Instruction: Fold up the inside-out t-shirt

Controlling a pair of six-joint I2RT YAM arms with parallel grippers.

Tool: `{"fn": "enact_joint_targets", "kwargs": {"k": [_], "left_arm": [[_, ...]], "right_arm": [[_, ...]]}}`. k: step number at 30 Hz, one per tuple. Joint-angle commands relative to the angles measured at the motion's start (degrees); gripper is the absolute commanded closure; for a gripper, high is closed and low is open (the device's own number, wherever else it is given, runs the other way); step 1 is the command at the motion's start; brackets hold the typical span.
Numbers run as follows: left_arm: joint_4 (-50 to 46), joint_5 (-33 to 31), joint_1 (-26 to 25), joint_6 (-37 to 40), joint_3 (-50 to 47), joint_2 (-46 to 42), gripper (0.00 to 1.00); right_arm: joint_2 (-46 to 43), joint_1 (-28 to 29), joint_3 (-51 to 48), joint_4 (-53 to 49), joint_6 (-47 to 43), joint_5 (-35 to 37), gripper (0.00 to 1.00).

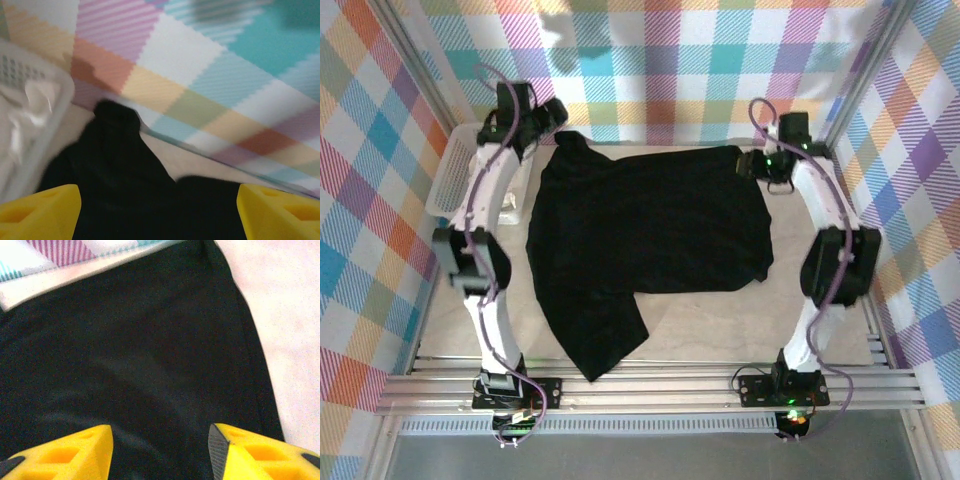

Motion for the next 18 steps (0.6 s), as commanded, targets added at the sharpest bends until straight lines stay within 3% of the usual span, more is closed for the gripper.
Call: {"fn": "enact_joint_targets", "kwargs": {"k": [1,5,8,11,14,18], "left_arm": [[12.8,3.4,-5.8,-8.0,-23.6,-12.9,0.18],[15.9,4.2,-15.0,-6.5,-43.5,-24.1,0.17],[13.3,1.1,-25.3,-1.7,-51.9,-28.7,0.16],[18.0,-0.6,-34.4,4.1,-57.5,-29.1,0.14],[23.5,-3.8,-42.7,16.2,-58.1,-25.8,0.13],[27.0,-7.3,-50.1,30.8,-53.4,-15.6,0.13]], "right_arm": [[-9.7,1.0,-16.4,-1.6,4.3,6.6,0.43],[-19.3,0.9,-33.6,-1.3,8.5,9.9,0.41],[-19.1,0.5,-38.7,-0.4,11.2,9.5,0.41],[-15.6,0.0,-40.1,1.9,12.2,7.5,0.45],[-12.3,-0.5,-39.8,2.4,12.0,6.3,0.57],[-13.6,-1.5,-39.8,2.7,10.7,6.2,0.82]]}}
